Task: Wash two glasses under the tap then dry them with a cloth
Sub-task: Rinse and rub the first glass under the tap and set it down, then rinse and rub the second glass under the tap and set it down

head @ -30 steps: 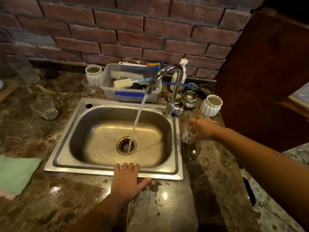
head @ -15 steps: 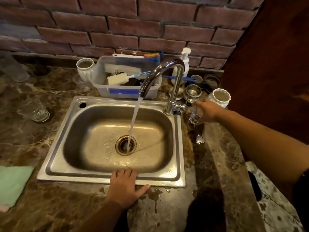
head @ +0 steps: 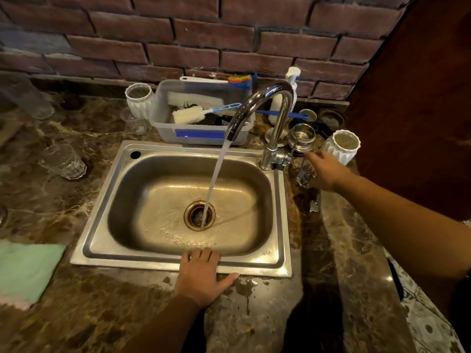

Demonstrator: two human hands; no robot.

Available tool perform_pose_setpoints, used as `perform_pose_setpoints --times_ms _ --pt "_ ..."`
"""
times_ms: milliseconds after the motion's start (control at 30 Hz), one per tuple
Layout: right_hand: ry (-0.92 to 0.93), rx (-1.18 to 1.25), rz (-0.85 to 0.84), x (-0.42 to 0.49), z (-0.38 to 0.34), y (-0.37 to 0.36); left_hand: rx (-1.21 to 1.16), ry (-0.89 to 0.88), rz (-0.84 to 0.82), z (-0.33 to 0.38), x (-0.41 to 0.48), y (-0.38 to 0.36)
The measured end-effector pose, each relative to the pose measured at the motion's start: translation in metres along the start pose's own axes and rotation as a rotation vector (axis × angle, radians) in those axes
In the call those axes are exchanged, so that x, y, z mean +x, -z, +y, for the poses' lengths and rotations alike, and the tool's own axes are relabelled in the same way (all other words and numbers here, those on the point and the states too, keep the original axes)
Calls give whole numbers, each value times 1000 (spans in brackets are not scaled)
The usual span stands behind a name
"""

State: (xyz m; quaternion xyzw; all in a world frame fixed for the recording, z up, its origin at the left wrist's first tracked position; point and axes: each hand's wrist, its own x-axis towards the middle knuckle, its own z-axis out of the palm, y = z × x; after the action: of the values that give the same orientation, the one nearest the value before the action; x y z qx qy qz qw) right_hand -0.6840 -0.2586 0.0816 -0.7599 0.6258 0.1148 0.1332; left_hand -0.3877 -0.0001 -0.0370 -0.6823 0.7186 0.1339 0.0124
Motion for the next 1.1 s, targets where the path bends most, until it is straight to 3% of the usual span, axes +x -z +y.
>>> perform_pose_setpoints --times_ms 167,367,600,833,1100 --pt "-18 -19 135 -36 -22 -5 -8 -22 -83 -1 -4 11" --pt "55 -67 -150 -83 -92 -4 -6 -123 -195 -26 -7 21" --pt "273 -31 -327 -98 -227 -11 79 16 -150 -160 -25 37" --pt "515 -16 -261 -66 -374 -13 35 6 0 -272 -43 46" --pt "696 -116 -127 4 -497 -2 -51 14 31 -288 -41 32"
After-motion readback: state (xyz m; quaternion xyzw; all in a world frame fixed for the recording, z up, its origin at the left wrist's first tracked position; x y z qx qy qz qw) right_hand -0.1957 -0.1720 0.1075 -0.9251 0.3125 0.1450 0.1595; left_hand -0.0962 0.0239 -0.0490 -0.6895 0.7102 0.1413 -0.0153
